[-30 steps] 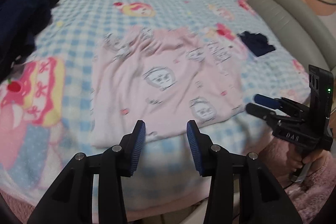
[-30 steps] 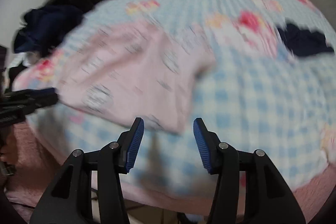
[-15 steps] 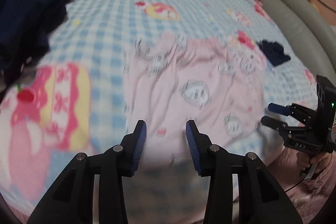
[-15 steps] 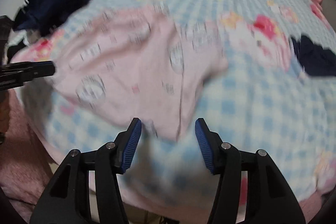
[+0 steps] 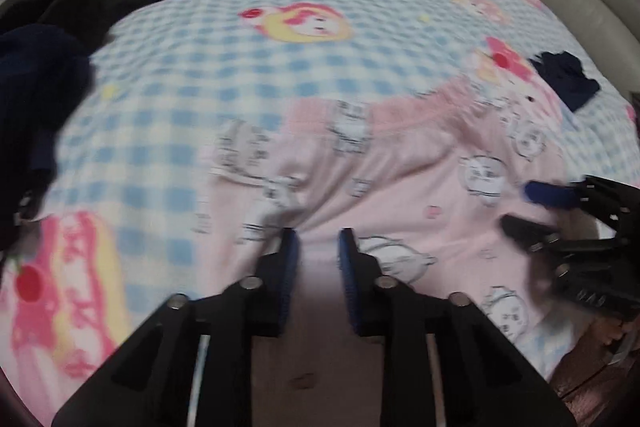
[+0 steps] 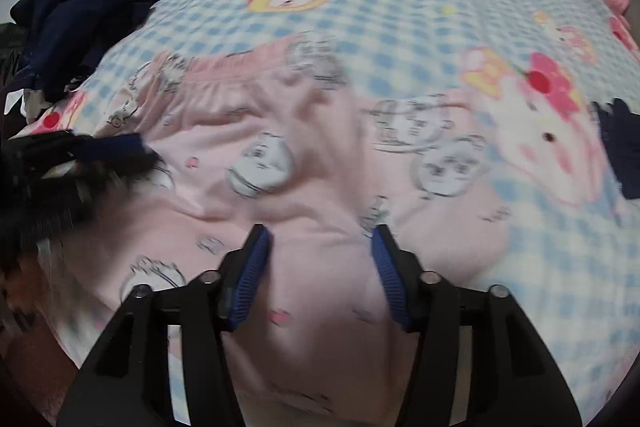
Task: Fold clothes
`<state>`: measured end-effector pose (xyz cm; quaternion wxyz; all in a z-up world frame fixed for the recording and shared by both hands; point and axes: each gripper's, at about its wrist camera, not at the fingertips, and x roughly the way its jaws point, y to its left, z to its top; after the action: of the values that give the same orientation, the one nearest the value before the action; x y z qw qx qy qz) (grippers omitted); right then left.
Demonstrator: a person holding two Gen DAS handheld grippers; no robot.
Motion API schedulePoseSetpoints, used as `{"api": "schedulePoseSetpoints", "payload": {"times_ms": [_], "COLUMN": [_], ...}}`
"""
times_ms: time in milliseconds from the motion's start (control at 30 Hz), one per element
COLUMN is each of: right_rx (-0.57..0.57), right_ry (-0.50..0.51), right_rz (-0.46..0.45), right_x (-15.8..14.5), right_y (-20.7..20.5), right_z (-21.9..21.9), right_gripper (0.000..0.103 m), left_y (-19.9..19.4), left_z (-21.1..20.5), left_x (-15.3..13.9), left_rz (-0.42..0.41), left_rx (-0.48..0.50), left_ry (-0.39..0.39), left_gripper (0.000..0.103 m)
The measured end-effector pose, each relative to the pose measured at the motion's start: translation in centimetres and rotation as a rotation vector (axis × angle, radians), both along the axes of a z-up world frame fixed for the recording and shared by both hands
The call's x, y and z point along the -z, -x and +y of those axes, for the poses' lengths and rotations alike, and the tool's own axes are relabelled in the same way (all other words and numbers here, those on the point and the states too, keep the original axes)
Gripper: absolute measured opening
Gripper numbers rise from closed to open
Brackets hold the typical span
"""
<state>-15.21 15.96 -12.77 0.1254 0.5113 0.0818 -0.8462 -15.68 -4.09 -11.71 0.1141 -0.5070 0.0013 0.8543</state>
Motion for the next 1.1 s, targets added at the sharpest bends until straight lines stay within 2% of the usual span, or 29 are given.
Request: {"api": "schedulePoseSetpoints", "payload": {"times_ms": [67,133,167,233,300,333,400,433,467,533,567,633,733,800,833,900,967,1000,1033,1100], "right_rx": [0.037,0.064,0.054,-0.008,-0.064,-0.076,-0.048,-0.034,-0.022,0.003,0.009,0.023,0.036,-0.009,-0.026,-0.056,-0.053,-0.045,-0.029,0.005], "right_ry": [0.012,0.051,0.054,0.057,0.059,0.040,-0.040,-0.026,-0.008,-0.039,-0.043,-0.014,0.025,0.058,0.050,0.017,-0.069,-0.081,-0.049,-0.011], "right_rz": [-0.003,-0.008,0.009,0.048,0.036,0.025,-0.017,-0.033,-0.038,-0.001,0.006,0.007,0.041,0.063,0.054,0.038,0.019,0.006,-0.008,0.013], "right_x": [-0.5,-1.3,-2.0,-2.9,-2.8,-2.3,0.1,0.9,1.2,0.8,0.5,-0.2,-1.8,-2.9,-2.8,-2.3,-0.3,0.3,0.4,-0.7], "right_y": [0.1,0.2,0.2,0.0,0.5,0.8,1.9,2.1,2.1,1.5,1.2,1.1,1.1,1.3,1.7,2.6,3.9,4.4,4.7,4.3], "right_z": [1.2,1.8,1.3,-0.5,-2.6,-3.3,-3.8,-3.2,-2.5,-1.3,-0.7,0.3,0.3,-0.7,-1.4,-2.8,-3.5,-3.3,-2.5,-1.1], "right_gripper": [0.051,0.051,0.053,0.054,0.057,0.044,0.050,0.050,0.050,0.052,0.052,0.052,0.054,0.054,0.057,0.058,0.058,0.058,0.058,0.060], "left_y": [-0.2,-0.6,-1.0,-1.6,-1.4,-1.2,-1.0,-1.1,-1.4,-1.7,-1.5,-0.9,0.0,0.8,1.4,3.0,4.1,4.4,4.4,3.8], "left_z": [-0.6,-0.5,0.2,1.9,3.8,4.2,3.5,2.7,1.8,0.3,-0.7,-2.2,-1.5,-0.2,0.4,1.7,1.3,0.6,-0.3,-2.2], "left_x": [-0.8,-1.8,-2.3,-3.0,-1.8,-0.9,0.7,1.0,0.8,0.0,-0.3,-1.2,-2.5,-3.1,-2.7,-1.1,0.0,-0.1,-0.6,-2.2], "left_rz": [0.005,0.025,0.045,0.065,0.023,0.002,-0.030,-0.031,-0.024,-0.001,-0.006,-0.009,0.030,0.044,0.035,0.002,-0.027,-0.030,-0.026,0.023], "left_rx": [-0.018,-0.007,0.028,0.109,0.145,0.146,0.123,0.115,0.102,0.071,0.065,0.024,0.038,0.071,0.077,0.075,0.064,0.049,0.028,-0.031], "left_ry": [-0.040,-0.089,-0.116,-0.165,-0.108,-0.068,-0.015,-0.017,-0.006,0.046,0.023,-0.040,-0.076,-0.097,-0.077,0.009,0.057,0.047,0.021,0.029], "left_gripper": [0.018,0.030,0.041,0.045,0.041,0.041,0.041,0.040,0.038,0.034,0.031,0.031,0.041,0.044,0.044,0.044,0.043,0.043,0.043,0.043]}}
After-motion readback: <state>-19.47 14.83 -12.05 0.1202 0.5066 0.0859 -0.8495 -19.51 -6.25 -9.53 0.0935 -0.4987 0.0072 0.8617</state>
